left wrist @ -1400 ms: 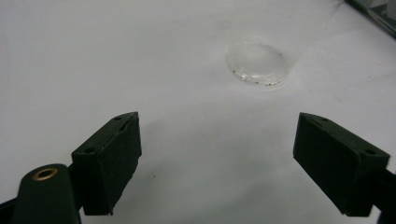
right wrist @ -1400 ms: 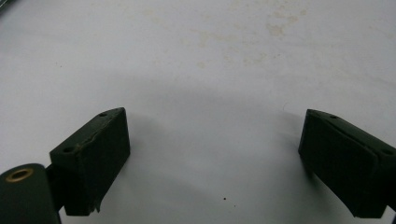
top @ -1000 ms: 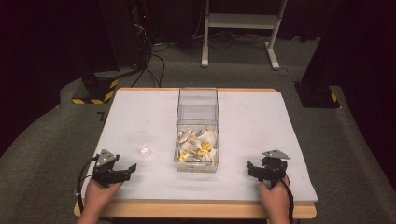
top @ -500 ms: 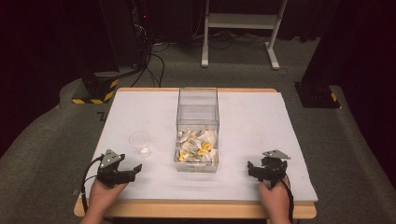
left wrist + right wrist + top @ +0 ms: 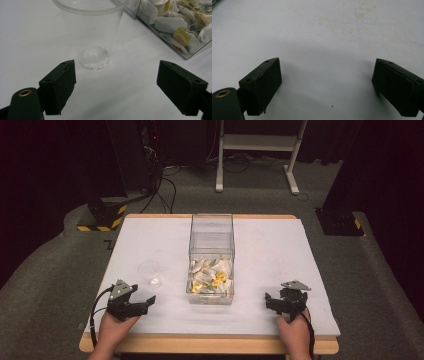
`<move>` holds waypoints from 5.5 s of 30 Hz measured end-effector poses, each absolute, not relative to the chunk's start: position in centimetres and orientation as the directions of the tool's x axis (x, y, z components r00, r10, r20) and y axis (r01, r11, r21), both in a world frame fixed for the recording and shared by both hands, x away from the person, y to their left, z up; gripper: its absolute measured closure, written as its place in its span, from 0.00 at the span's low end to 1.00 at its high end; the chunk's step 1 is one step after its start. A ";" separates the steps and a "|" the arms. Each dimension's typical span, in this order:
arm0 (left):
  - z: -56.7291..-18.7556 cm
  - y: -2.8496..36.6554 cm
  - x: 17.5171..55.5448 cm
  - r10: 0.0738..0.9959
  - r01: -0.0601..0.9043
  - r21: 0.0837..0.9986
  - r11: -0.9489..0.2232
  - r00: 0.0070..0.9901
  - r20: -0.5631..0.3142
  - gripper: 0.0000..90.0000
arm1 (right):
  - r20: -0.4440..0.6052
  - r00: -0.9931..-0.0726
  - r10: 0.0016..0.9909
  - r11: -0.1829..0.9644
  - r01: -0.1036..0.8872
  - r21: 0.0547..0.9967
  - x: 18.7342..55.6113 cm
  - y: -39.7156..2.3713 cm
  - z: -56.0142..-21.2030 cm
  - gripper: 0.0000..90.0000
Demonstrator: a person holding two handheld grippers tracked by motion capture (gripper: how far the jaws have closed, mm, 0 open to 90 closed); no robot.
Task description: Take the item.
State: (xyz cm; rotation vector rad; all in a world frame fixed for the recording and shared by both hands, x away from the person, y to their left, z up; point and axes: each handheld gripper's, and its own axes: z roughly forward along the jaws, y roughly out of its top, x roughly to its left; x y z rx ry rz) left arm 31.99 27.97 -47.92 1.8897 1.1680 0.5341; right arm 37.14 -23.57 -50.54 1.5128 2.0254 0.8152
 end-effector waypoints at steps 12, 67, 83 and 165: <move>-47.4 26.7 32.1 0.858 0.505 0.836 -0.213 0.506 -0.088 0.18 | -0.028 -0.275 0.961 0.213 0.674 0.707 37.1 -23.6 -50.5 0.10; -43.1 22.1 34.1 0.793 0.450 0.859 -0.244 0.603 -0.090 0.22 | -0.026 -0.274 0.961 0.211 0.676 0.706 37.1 -23.6 -50.5 0.10; -42.0 20.5 35.0 0.770 0.435 0.866 -0.248 0.630 -0.096 0.23 | -0.027 -0.275 0.961 0.213 0.675 0.707 37.1 -23.6 -50.5 0.10; -42.0 12.4 40.1 0.752 0.490 0.752 -0.442 0.659 0.013 0.65 | -0.025 -0.276 0.961 0.212 0.675 0.707 37.1 -23.6 -50.5 0.10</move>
